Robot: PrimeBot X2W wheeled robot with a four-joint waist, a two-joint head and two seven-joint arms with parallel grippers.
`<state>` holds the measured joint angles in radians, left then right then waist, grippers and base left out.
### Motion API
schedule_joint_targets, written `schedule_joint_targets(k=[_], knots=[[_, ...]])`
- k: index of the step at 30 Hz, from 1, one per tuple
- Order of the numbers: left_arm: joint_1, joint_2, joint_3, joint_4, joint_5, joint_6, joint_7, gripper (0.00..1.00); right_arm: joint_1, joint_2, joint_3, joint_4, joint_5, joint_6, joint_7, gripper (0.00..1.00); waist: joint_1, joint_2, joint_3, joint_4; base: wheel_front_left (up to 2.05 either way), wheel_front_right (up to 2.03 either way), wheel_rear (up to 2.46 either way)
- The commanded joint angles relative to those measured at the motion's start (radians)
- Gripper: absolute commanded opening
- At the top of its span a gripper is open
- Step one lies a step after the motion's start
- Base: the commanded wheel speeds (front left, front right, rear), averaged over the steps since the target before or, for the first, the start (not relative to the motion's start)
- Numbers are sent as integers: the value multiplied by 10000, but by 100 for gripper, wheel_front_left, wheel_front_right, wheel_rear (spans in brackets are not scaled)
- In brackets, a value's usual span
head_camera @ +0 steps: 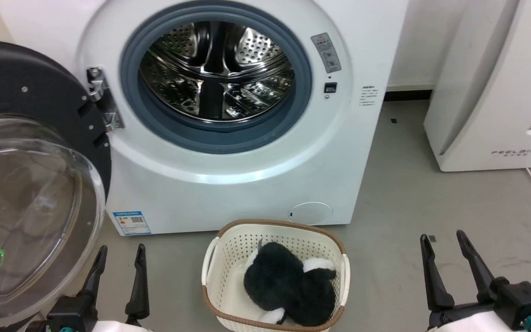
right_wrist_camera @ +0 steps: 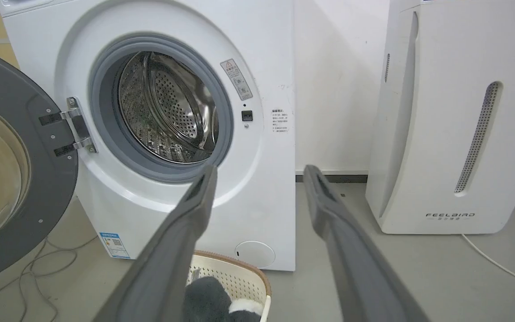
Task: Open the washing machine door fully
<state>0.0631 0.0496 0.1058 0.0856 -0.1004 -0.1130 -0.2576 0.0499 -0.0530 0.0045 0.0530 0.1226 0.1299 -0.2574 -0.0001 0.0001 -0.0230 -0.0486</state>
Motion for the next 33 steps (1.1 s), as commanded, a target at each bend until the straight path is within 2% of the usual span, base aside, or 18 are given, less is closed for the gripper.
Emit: schedule_joint_targets(k=[1,3,4,33], knots=[[135,8,-40,22,-42,56,-42,100,163,28,1,-48,-50,8,-44,100,1,-1,23,-91,0,0,0],[165,8,-50,24,-38,136,-42,100,183,28,-1,-33,-37,8,-44,100,1,-1,49,-127,0,0,0],[45,0,-31,23,12,161,2,0,75,0,0,0,0,0,0,0,1,-1,51,-128,0,0,0],[-93,0,-231,-149,214,363,534,0,-45,6,-9,-101,-247,2,524,0,1,-1,95,-9,0,0,0]])
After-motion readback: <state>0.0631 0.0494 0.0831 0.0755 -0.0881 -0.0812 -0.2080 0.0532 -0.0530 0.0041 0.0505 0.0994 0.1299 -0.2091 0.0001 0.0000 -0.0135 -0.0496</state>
